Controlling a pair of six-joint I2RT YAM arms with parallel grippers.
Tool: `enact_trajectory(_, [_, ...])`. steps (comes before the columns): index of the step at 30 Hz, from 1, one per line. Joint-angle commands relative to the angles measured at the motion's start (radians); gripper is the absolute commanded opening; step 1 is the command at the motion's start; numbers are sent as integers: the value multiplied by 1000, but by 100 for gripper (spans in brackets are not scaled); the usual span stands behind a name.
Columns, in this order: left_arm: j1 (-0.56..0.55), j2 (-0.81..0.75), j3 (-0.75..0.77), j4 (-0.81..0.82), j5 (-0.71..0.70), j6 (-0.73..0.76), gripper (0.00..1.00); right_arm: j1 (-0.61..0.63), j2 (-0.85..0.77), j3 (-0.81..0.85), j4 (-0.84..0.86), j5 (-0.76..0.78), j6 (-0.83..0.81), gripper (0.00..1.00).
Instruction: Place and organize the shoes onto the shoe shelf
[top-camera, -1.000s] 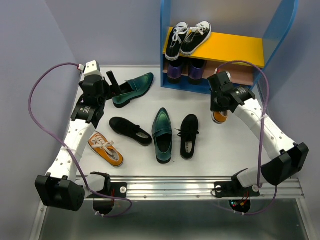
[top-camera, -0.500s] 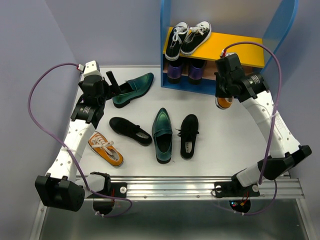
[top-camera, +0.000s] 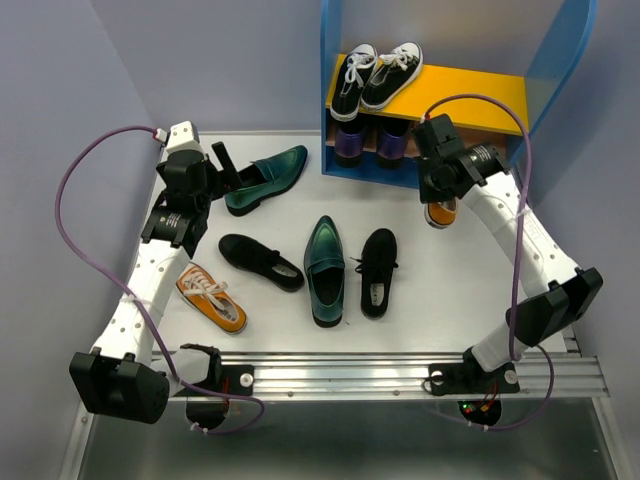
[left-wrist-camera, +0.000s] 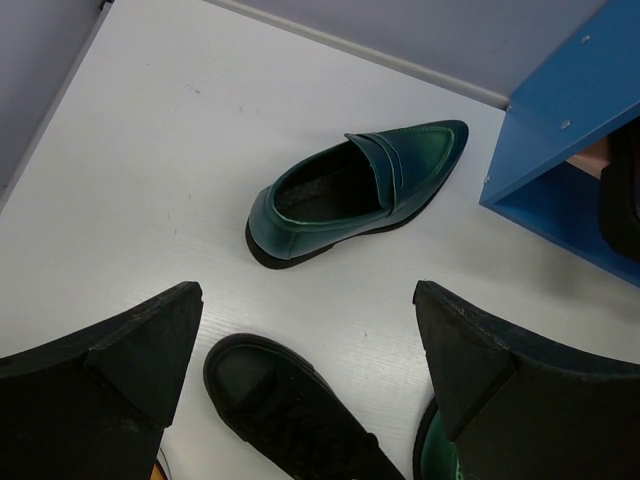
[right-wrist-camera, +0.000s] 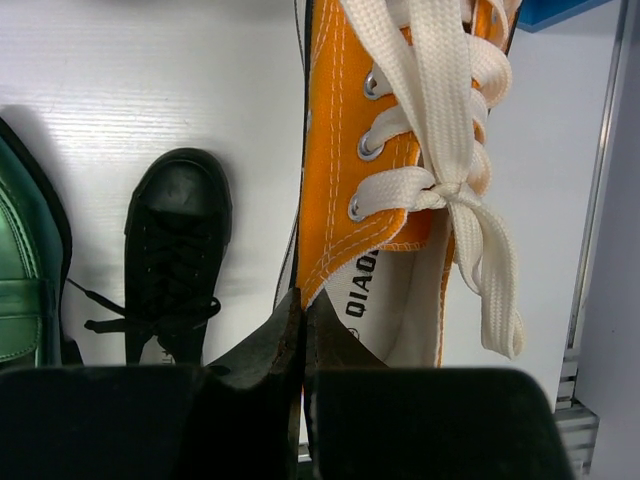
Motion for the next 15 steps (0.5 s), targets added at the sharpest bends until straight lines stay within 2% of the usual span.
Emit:
enact_trajectory(1, [-5, -45, 31, 18, -22, 19, 99, -23, -6, 39, 64, -5, -38, 1])
enact_trajectory(10, [-3, -47, 23, 24, -25, 19, 99, -78, 98, 94, 100, -1, -84, 1])
enact_trajectory(15, [-3, -47, 31, 18, -31, 22, 99, -88, 171, 159, 160, 59, -107, 1])
